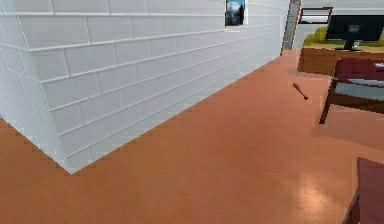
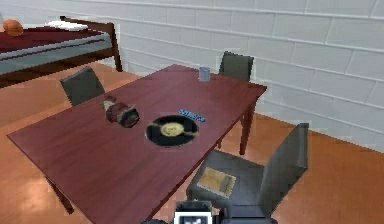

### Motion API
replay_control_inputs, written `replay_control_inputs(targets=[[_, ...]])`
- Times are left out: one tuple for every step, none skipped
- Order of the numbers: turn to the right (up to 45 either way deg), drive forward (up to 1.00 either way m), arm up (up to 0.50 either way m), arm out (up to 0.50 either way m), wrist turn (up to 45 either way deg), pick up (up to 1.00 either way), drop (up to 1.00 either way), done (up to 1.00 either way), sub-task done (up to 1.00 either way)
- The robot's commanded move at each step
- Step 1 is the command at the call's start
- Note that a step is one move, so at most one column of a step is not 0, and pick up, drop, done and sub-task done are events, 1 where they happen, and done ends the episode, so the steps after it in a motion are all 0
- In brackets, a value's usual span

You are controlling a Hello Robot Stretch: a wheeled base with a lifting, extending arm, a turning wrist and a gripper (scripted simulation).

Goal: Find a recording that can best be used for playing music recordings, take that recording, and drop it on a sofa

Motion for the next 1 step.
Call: replay_control_inputs(targets=[[0.0,0.0,0.0,0.42,0.0,0.0,0.0,0.0,0.0]])
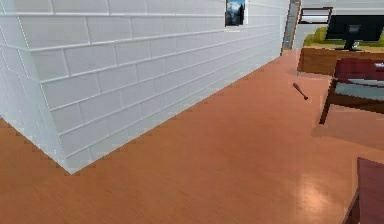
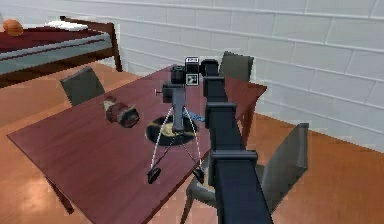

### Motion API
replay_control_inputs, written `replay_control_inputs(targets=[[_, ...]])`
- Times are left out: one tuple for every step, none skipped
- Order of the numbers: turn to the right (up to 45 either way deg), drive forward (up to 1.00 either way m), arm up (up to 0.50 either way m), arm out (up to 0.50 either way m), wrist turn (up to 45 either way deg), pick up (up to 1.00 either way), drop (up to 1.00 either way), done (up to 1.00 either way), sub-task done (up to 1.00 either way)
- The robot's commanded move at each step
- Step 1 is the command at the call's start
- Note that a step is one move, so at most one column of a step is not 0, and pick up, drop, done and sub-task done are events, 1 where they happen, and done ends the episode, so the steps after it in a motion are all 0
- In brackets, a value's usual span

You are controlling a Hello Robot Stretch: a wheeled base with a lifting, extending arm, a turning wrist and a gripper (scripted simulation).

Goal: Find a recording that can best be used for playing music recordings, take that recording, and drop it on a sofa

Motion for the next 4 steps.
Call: replay_control_inputs(targets=[[0.0,0.0,0.0,0.0,45.0,0.0,0.0,0.0,0.0],[0.0,0.0,0.0,0.0,45.0,0.0,0.0,0.0,0.0],[0.0,0.0,0.0,0.0,45.0,0.0,0.0,0.0,0.0],[0.0,0.0,0.0,0.0,33.0,0.0,0.0,0.0,0.0]])
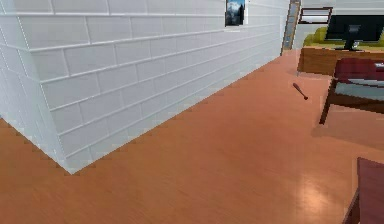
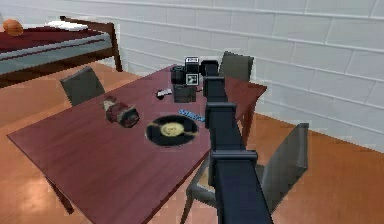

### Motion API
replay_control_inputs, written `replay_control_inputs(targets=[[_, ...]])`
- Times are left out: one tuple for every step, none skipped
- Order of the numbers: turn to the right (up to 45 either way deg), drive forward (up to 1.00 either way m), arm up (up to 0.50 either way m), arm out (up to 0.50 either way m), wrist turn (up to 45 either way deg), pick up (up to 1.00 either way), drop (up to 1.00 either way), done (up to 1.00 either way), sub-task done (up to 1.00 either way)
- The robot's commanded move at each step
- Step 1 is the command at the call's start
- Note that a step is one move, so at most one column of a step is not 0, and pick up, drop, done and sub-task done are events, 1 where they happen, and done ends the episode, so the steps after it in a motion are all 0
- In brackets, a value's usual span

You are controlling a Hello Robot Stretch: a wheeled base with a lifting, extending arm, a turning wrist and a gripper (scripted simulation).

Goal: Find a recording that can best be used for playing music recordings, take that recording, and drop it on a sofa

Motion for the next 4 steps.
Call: replay_control_inputs(targets=[[0.0,0.0,-0.3,0.0,0.0,0.0,0.0,0.0,0.0],[0.0,0.0,0.0,0.0,0.0,1.0,0.0,0.0,0.0],[0.0,0.0,0.1,0.0,0.0,0.0,0.0,0.0,0.0],[0.0,0.0,0.24,0.0,0.0,0.0,0.0,0.0,0.0]])
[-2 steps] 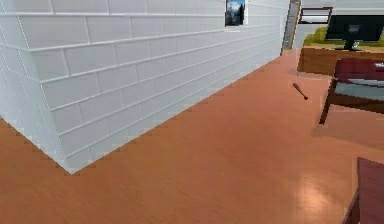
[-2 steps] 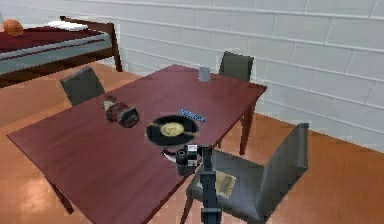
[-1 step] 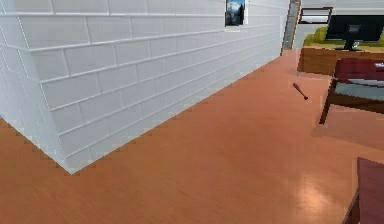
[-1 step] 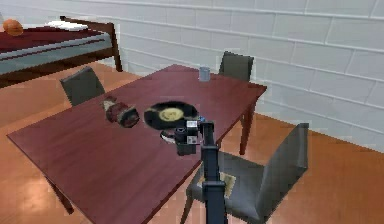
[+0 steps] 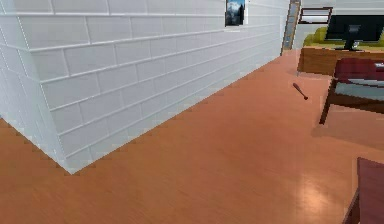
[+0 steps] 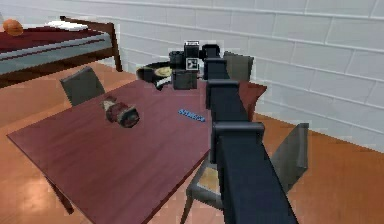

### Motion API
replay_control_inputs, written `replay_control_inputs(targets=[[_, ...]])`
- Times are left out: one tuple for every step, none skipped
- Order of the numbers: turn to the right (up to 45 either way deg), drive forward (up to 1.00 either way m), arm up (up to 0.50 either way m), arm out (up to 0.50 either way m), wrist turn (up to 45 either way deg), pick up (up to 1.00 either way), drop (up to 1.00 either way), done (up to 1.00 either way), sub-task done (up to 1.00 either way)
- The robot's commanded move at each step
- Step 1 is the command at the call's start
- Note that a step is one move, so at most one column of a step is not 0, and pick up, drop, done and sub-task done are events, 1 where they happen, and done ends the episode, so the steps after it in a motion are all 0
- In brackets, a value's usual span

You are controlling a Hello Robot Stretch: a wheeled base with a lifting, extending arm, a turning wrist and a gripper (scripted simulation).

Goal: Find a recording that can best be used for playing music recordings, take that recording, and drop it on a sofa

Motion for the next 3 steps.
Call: replay_control_inputs(targets=[[0.0,0.0,0.0,0.0,-45.0,0.0,0.0,0.0,0.0],[0.0,0.0,0.0,0.0,-45.0,0.0,0.0,0.0,0.0],[0.0,0.0,0.0,0.0,-27.0,0.0,0.0,0.0,0.0]])
